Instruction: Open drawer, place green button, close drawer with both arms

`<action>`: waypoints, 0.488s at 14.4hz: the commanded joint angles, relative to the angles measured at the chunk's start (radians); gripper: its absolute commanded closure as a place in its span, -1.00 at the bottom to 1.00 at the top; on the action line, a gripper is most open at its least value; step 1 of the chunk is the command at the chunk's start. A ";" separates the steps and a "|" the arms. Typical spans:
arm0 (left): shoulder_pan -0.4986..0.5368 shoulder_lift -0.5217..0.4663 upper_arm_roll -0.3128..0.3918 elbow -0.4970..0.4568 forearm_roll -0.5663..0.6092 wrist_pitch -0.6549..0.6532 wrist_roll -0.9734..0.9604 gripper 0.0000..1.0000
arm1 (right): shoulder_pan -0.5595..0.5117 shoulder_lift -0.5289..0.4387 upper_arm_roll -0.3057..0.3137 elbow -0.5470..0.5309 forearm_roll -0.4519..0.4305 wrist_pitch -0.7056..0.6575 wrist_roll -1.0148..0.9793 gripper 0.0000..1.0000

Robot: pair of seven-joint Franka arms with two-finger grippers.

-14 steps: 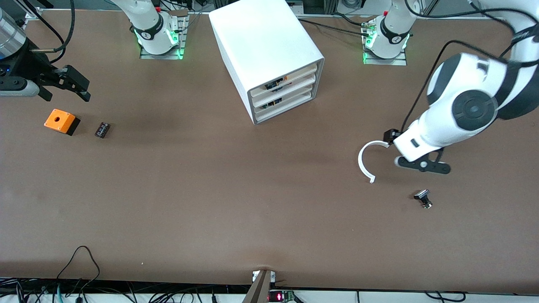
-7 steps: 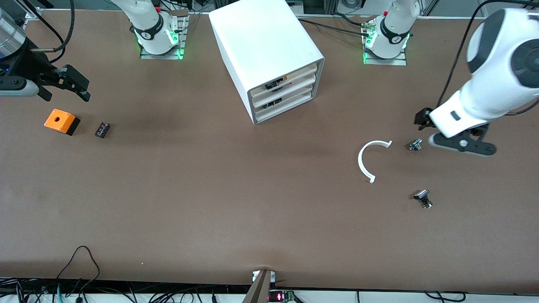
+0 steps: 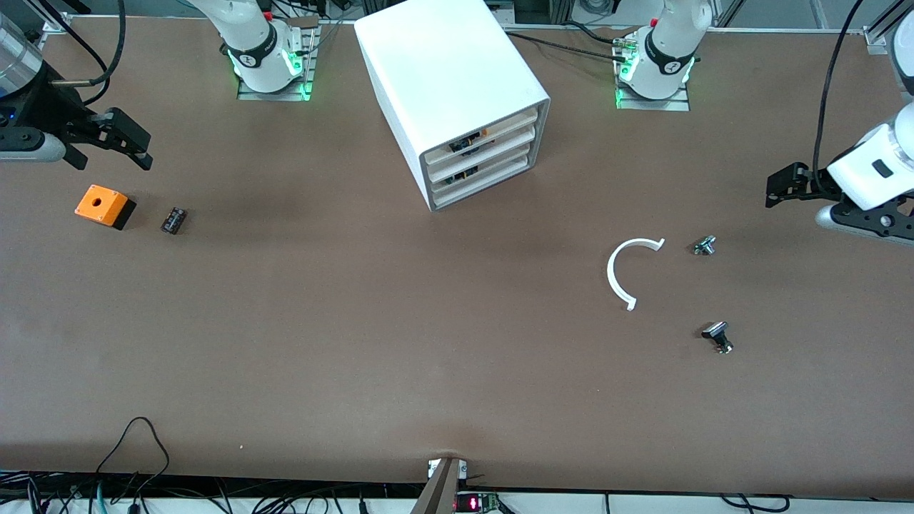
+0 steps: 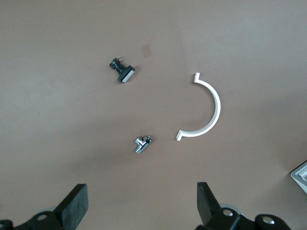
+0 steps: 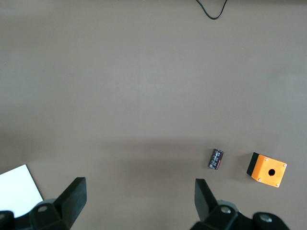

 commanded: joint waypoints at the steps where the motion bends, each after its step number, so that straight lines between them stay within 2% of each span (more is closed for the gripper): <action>1: -0.088 -0.031 0.081 -0.040 -0.015 0.050 -0.009 -0.99 | -0.013 -0.015 0.006 0.005 0.017 -0.021 -0.014 -1.00; 2: -0.107 -0.032 0.103 -0.043 -0.021 0.057 -0.032 -0.99 | -0.013 -0.015 0.005 0.005 0.017 -0.021 -0.018 -1.00; 5: -0.107 -0.055 0.110 -0.057 -0.123 0.090 -0.172 -0.99 | -0.013 -0.015 0.003 0.005 0.017 -0.021 -0.023 -1.00; 7: -0.110 -0.103 0.112 -0.097 -0.090 0.103 -0.173 -0.99 | -0.013 -0.015 0.003 0.005 0.017 -0.021 -0.020 -1.00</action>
